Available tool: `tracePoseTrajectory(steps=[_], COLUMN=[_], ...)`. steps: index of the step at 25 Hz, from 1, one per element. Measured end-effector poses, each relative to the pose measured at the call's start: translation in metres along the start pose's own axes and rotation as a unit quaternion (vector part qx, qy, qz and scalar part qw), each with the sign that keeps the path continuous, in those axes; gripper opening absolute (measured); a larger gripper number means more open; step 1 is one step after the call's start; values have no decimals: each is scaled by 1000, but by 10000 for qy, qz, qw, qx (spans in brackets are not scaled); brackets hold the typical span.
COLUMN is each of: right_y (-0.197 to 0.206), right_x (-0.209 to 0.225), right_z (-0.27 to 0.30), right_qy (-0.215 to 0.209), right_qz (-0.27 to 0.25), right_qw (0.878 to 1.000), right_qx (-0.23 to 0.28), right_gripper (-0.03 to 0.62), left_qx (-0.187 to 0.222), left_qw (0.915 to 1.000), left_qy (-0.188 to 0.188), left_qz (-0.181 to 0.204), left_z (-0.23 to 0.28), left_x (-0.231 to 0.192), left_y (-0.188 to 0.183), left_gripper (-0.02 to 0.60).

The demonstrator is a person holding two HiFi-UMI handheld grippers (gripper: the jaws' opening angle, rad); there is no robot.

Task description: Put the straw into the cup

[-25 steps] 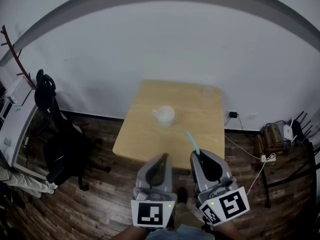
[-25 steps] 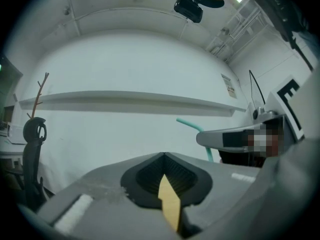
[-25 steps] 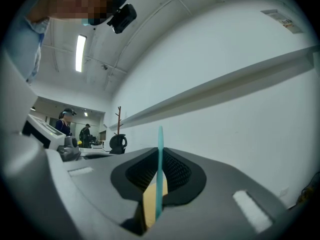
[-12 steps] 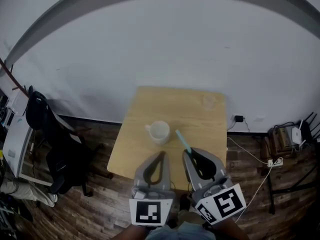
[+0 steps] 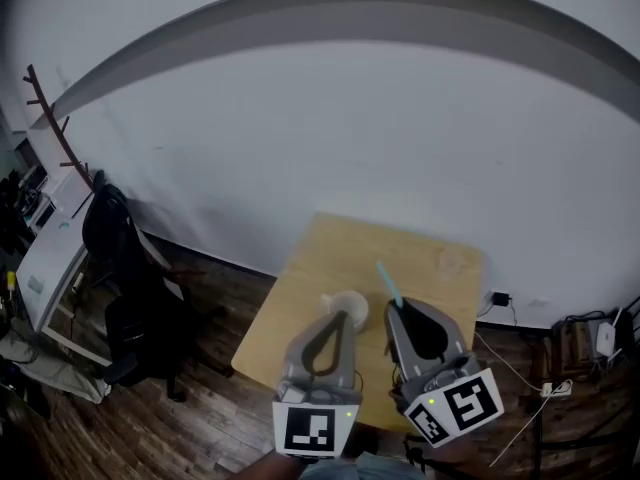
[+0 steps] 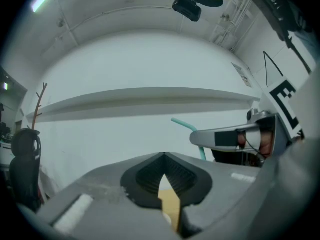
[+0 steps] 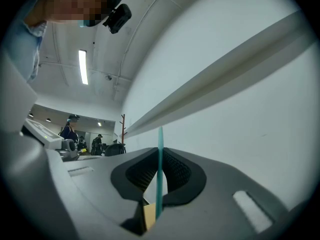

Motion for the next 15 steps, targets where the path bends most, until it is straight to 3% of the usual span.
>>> tracePoseTrajectory(steps=[6, 15], right_y=[11, 57], right_x=[-1, 5], right_z=[33, 73], right_qy=[-32, 268], right_qz=[-56, 38], right_qw=[10000, 9989], right_qx=[-19, -387], right_gripper=[32, 32], left_qx=[-58, -334], left_qw=[9999, 9985], left_qy=[-87, 55], left_qz=[-115, -441], left_z=[11, 33], left_x=[-31, -79], left_y=[12, 51], left_gripper=[18, 18])
Point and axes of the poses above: the fingertips, and each gripper's own axes: z forward along the fingers, x to its right, y out of its underside, the point moved 9 cm from there along -z, backward along the fingers, and after that the axes turned 14 degrees about x, right-handed, at the moved point
